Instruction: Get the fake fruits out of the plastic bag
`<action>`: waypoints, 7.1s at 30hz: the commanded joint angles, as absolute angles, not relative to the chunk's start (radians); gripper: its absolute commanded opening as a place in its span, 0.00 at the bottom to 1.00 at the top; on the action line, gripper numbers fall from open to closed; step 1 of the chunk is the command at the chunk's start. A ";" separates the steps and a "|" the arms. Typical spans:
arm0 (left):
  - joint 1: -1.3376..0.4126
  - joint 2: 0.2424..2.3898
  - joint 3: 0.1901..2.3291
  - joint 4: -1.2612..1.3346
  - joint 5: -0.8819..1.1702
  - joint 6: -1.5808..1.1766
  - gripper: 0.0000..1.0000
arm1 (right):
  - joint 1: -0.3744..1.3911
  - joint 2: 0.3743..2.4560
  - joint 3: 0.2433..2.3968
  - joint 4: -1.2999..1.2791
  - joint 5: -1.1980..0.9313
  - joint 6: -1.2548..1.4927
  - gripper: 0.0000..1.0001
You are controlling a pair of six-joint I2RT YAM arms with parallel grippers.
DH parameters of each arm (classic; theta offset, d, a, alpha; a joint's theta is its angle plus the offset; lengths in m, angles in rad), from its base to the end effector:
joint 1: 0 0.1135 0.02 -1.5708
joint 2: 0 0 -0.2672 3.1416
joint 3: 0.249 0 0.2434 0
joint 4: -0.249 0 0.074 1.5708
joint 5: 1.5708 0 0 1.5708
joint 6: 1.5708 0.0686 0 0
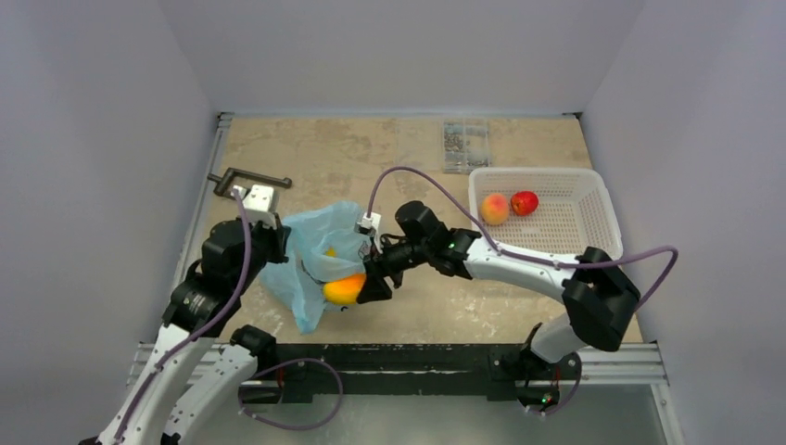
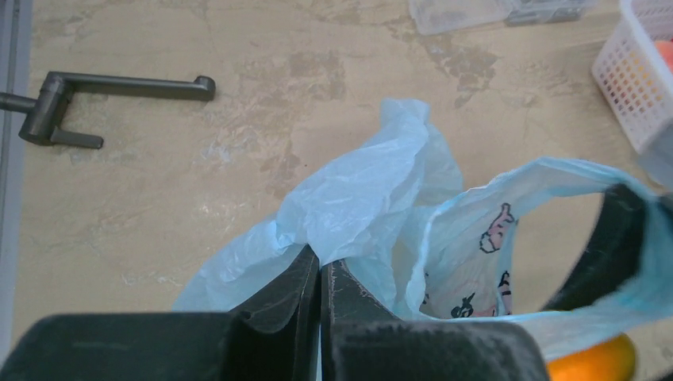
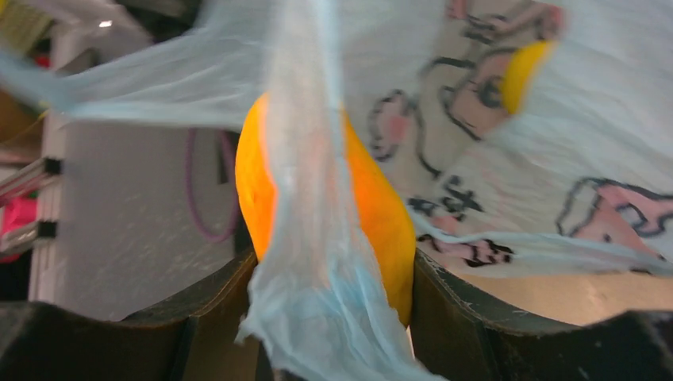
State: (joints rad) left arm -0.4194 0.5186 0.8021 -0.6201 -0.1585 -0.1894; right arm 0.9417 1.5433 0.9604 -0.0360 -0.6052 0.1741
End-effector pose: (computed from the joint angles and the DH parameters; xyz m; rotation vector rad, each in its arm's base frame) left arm 0.1244 -0.0436 0.3227 0.1122 1.9083 -0.2613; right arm 0.1737 0.3050 0.2252 -1.2219 2.0230 1.2547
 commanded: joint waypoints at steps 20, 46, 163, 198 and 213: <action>-0.421 0.301 0.721 -0.409 -0.215 -0.196 0.00 | 0.926 1.690 0.994 -0.157 -1.086 0.128 0.00; -0.419 0.339 0.764 -0.546 -0.564 -0.232 0.00 | 0.829 1.353 0.622 0.211 -0.782 0.375 0.00; -0.425 0.681 0.813 -0.683 0.302 -0.064 0.00 | 1.134 2.030 0.996 0.886 0.298 0.528 0.99; -0.425 0.690 0.828 -0.733 -0.159 -0.114 0.00 | 1.158 1.680 0.804 0.625 0.280 0.420 0.00; -0.423 0.703 0.858 -0.771 -0.248 -0.155 0.25 | 1.155 1.148 0.638 0.324 0.401 0.327 0.00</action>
